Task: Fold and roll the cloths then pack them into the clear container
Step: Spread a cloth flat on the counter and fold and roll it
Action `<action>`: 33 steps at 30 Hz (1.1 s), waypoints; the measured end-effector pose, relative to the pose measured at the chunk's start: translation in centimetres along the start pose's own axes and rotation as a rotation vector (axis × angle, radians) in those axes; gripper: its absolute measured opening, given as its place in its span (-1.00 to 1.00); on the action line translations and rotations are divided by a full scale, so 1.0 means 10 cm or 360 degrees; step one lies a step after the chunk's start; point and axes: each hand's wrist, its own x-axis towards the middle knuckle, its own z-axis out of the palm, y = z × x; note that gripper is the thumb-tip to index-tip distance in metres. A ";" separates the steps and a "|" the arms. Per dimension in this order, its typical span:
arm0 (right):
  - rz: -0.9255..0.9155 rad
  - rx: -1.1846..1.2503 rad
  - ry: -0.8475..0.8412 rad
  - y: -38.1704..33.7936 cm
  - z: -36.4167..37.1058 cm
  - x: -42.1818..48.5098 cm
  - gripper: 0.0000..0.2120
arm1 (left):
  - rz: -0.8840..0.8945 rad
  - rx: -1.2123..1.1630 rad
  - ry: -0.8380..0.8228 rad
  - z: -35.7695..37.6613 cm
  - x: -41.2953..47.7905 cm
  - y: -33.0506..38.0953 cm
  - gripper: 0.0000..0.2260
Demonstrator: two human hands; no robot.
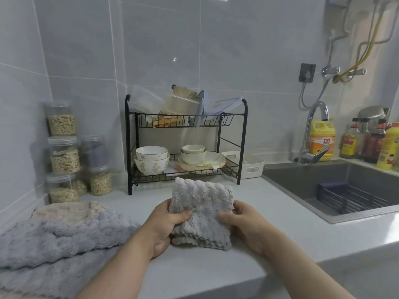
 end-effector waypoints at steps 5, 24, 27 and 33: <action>-0.0098 0.0065 0.0142 0.01 -0.01 -0.04 -0.58 | -0.0058 -0.0074 -0.0049 0.01 -0.03 0.03 -0.82; -0.0037 0.0173 0.0125 0.00 -0.05 -0.05 -0.67 | -0.0100 -0.0285 0.0067 -0.02 -0.01 0.00 -0.77; -0.0008 0.0328 0.0163 0.02 -0.08 -0.02 -0.55 | -0.0066 -0.0314 0.0062 -0.02 -0.03 0.01 -0.81; -0.0129 0.0316 0.0201 0.00 -0.06 -0.03 -0.56 | 0.0253 0.0161 0.0143 -0.06 0.02 -0.12 -0.62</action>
